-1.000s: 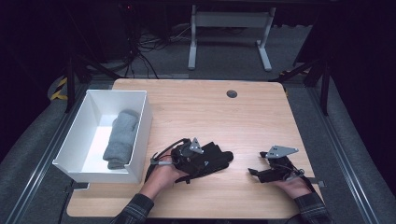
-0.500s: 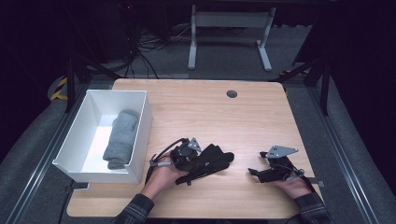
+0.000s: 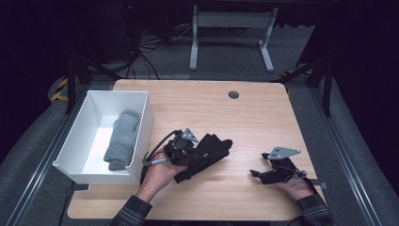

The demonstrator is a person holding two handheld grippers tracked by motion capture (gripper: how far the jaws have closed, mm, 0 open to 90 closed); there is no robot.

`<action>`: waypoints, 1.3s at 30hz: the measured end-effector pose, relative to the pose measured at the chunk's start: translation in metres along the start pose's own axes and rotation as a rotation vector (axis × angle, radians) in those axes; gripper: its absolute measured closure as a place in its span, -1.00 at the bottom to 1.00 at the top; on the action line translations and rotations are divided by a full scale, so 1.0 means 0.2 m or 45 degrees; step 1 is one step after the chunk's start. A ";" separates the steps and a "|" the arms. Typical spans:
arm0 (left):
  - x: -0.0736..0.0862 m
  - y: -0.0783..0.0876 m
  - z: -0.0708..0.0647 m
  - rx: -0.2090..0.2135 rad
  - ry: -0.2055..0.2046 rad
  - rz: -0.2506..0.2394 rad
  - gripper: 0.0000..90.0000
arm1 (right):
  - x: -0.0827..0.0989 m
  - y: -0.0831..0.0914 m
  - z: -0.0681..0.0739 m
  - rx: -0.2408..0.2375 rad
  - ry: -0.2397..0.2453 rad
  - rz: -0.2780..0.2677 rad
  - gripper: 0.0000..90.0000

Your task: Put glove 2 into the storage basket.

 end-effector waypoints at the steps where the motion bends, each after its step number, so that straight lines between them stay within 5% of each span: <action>1: -0.01 0.02 0.00 -0.011 0.003 -0.002 0.51 | 0.00 0.00 0.00 0.000 0.000 0.000 -0.68; 20: -0.15 0.42 0.09 -0.090 0.066 -0.109 0.50 | 0.00 0.00 0.00 0.001 0.001 0.002 -0.68; 30: -0.18 0.61 0.23 -0.192 0.156 -0.193 0.50 | 0.00 0.00 0.00 0.002 -0.001 0.000 -0.68; 39: -0.12 0.79 0.45 -0.304 0.292 -0.263 0.50 | -0.01 -0.01 -0.01 0.007 -0.005 0.002 -0.68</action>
Point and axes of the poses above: each handheld gripper's, and its own axes: y roughly backward along the jaws, x roughly out of its underside, z roughly to its left, the point moved 4 cm from there along -y, roughly forward along the jaws, and after that the axes turned 15 degrees about y, right-handed, at the moved point
